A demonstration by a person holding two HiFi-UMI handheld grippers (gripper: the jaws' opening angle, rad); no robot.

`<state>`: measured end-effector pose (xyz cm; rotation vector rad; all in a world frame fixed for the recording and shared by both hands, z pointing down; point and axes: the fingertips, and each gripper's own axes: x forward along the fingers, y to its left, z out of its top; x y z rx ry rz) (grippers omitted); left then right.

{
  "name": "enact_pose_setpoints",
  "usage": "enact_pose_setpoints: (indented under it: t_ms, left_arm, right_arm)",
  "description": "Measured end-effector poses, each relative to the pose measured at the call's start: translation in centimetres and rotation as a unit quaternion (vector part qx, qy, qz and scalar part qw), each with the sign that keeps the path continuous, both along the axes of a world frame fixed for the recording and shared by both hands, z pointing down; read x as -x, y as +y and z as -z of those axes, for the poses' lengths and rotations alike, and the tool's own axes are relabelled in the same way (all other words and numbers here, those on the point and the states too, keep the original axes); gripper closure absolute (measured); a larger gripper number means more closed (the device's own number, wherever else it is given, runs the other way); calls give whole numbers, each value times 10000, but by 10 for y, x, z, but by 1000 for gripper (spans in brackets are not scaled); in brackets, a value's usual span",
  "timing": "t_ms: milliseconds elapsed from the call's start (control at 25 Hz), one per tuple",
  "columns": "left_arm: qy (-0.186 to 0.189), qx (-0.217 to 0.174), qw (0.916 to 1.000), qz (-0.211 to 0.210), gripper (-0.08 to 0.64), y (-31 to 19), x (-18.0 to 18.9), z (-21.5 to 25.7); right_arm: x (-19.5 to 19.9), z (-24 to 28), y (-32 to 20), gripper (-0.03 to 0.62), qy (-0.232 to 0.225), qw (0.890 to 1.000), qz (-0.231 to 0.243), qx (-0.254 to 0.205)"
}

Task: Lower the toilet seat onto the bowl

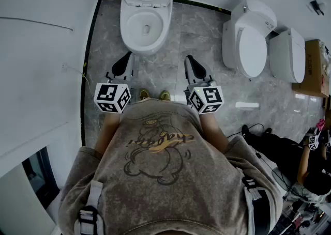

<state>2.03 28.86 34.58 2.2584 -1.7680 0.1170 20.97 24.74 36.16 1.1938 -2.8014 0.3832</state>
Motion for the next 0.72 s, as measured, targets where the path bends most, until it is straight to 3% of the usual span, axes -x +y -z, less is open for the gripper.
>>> enact_pose_setpoints:
  t_ms: [400, 720]
  left_arm:
    - [18, -37, 10000, 20, 551, -18, -13, -8]
    - [61, -13, 9999, 140, 550, -64, 4, -17]
  right_arm:
    - [-12, -14, -10, 566, -107, 9998, 161, 58]
    - [8, -30, -51, 565, -131, 9988, 414, 242]
